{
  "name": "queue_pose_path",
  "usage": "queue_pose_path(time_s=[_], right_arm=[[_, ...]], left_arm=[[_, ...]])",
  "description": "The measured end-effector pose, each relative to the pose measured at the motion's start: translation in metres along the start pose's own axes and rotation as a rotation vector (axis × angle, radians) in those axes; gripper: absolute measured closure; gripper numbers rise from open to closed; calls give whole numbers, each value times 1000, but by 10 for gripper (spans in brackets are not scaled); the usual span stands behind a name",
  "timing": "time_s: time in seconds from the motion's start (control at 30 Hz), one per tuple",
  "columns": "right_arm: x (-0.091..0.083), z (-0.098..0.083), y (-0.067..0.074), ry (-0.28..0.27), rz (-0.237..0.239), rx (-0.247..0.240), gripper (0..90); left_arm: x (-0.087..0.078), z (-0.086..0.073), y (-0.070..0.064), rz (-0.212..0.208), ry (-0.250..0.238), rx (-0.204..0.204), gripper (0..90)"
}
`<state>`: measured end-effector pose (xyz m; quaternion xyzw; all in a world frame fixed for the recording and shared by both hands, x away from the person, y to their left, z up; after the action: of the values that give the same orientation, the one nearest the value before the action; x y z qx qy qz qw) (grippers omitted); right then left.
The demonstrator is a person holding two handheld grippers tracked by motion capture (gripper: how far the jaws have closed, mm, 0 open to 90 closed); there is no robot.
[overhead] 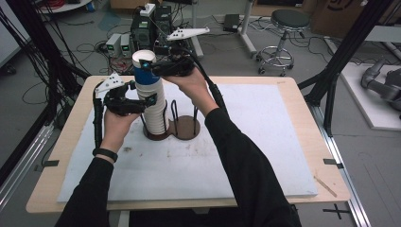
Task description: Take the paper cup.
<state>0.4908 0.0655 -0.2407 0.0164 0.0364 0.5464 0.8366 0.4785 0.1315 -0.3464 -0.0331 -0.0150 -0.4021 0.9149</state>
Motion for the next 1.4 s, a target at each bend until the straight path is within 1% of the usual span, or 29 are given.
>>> queue_pose_path(time_s=[0.17,0.2,0.23,0.3,0.33,0.43,0.5,0.53,0.57,0.63,0.87,0.97,1.03,1.1,1.17,1.2,1.3,1.33,1.37,1.4], right_arm=[[3,-1,1,9,9,3,243],[4,-1,2,12,25,11,271],[4,-1,2,12,25,11,271],[4,-1,2,14,24,14,257],[4,-1,1,16,16,11,220],[5,-3,2,29,28,15,213],[7,-5,3,40,28,8,206],[8,-7,5,49,15,-7,208],[9,-6,5,40,11,-11,221],[9,-5,6,27,24,-10,294],[9,-4,5,26,24,-12,308],[8,-2,6,18,20,-16,311],[7,2,6,0,18,-26,312],[6,5,6,-5,16,-25,312],[4,10,7,-19,19,-26,312],[3,15,9,-32,19,-35,312],[2,19,10,-42,21,-39,311],[1,24,12,-53,21,-41,312],[1,24,12,-53,21,-41,312],[-1,29,13,-63,19,-54,312]], left_arm=[[-1,0,2,4,3,-1,116],[-1,0,2,5,2,-1,116],[-1,0,2,4,1,0,116],[-1,-1,2,0,3,2,116],[-1,-1,2,-3,2,2,116],[0,0,0,-5,2,6,116],[0,-1,0,-6,3,5,116],[0,-1,0,-6,4,4,116],[0,-1,0,-5,4,4,116],[0,-1,0,-5,5,7,116],[0,-1,0,-4,4,4,116],[0,-1,0,-5,6,6,116],[0,-1,0,-5,5,6,116],[0,-1,0,-6,5,7,116],[0,-1,0,-5,6,7,116],[0,-1,0,-5,7,7,116],[0,-1,0,-4,7,6,116],[0,-1,0,-4,5,5,116],[0,-1,-1,-3,7,3,116],[0,-1,0,-3,7,6,116]])
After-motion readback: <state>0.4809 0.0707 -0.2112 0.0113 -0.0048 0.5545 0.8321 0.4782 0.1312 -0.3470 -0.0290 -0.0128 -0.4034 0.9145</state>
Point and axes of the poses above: each handheld gripper's, and its own axes: x roughly forward along the jaws, z roughly out of its top, y roughly to its left, the point moved 10 cm from there along x, roughly forward along the jaws, and after that the axes turned 12 degrees about -y, right-handed, at the moved point
